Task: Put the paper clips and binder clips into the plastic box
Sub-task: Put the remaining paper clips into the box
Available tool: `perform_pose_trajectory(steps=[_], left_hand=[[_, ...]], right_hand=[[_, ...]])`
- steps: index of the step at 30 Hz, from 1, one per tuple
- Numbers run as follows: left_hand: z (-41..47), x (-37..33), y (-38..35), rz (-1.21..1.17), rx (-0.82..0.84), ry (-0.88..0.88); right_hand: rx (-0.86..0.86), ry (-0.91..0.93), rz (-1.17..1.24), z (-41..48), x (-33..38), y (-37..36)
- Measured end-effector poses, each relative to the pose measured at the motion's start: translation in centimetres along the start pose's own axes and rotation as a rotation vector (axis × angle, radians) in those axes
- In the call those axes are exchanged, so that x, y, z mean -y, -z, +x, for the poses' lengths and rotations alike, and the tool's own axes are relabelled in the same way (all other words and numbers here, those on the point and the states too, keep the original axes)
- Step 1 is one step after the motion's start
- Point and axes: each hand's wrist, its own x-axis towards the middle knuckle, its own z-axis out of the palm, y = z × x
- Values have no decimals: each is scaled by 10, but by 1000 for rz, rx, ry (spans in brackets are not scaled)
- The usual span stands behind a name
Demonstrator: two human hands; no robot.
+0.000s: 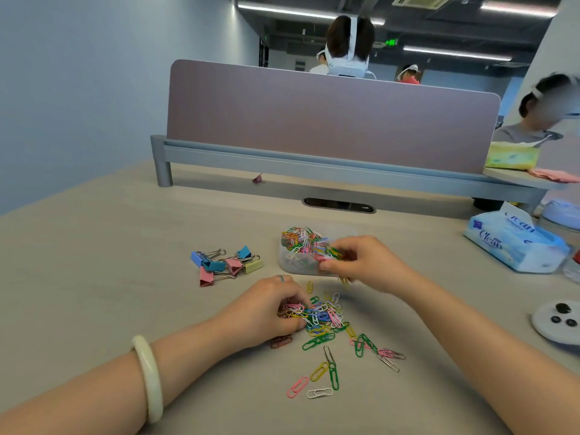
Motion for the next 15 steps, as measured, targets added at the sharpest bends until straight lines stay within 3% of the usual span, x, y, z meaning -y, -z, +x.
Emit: perform_pose_trajectory(steps=[3,7,15], left_hand=[[-1,0,-1,-16,0,-11],[0,3,-1,-34,11,-13],[1,7,-1,-44,43,-13]], right_hand=[[-51,-40,-189,27,8,9],[-86,-68,-250,51,9,8],[-33,-164,-547,55,7,-2]])
